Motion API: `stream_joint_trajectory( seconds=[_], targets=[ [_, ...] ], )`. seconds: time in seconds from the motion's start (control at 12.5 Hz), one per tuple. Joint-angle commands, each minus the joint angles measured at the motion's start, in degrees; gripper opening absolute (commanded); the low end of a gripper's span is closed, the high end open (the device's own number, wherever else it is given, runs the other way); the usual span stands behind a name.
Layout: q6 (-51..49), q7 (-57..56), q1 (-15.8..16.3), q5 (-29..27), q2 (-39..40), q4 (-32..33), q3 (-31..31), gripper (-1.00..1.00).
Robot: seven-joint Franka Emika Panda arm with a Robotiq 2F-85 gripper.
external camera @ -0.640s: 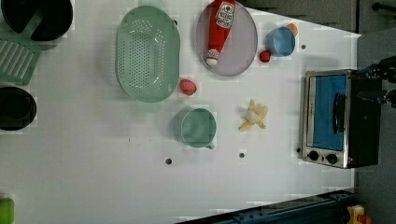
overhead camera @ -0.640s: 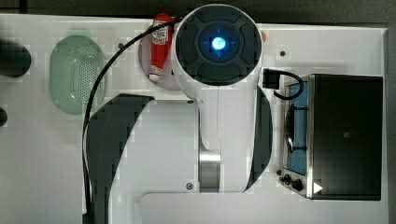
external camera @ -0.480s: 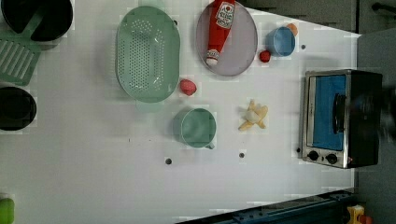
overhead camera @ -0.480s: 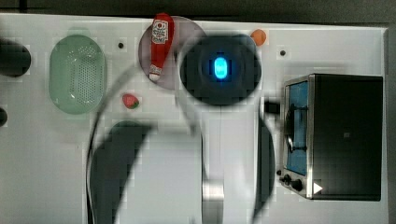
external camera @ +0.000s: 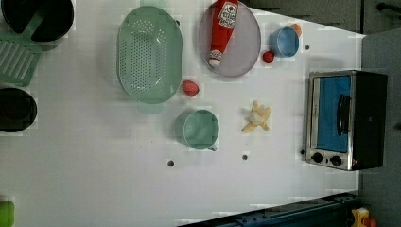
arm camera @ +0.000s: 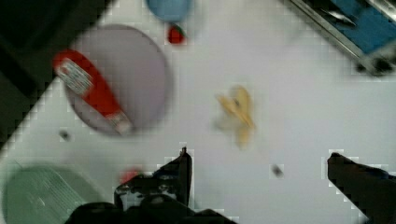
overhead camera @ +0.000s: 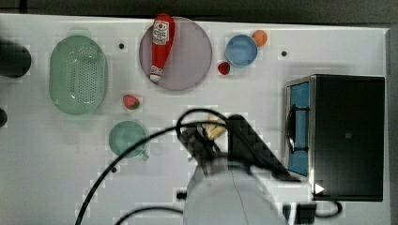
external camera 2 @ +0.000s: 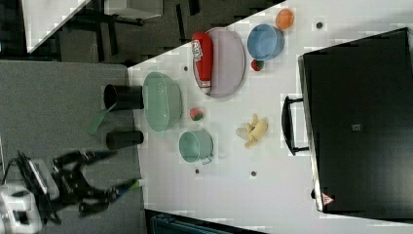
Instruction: Pick Banana and place it in mug.
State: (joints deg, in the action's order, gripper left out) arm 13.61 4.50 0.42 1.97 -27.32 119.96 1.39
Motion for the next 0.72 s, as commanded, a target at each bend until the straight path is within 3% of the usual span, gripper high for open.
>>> stream_joint_trajectory(
  seconds=[0.08,0.48,0.72],
  targets=[
    [9.13,-0.71,-0.27,1.03,10.28,11.23,0.73,1.0],
    [30.75,-0.71,-0.3,1.02,19.49,21.14,1.16,1.0],
    [40.44,-0.71,-0.34,1.02,27.12,23.15,1.45,1.0]
  ],
)
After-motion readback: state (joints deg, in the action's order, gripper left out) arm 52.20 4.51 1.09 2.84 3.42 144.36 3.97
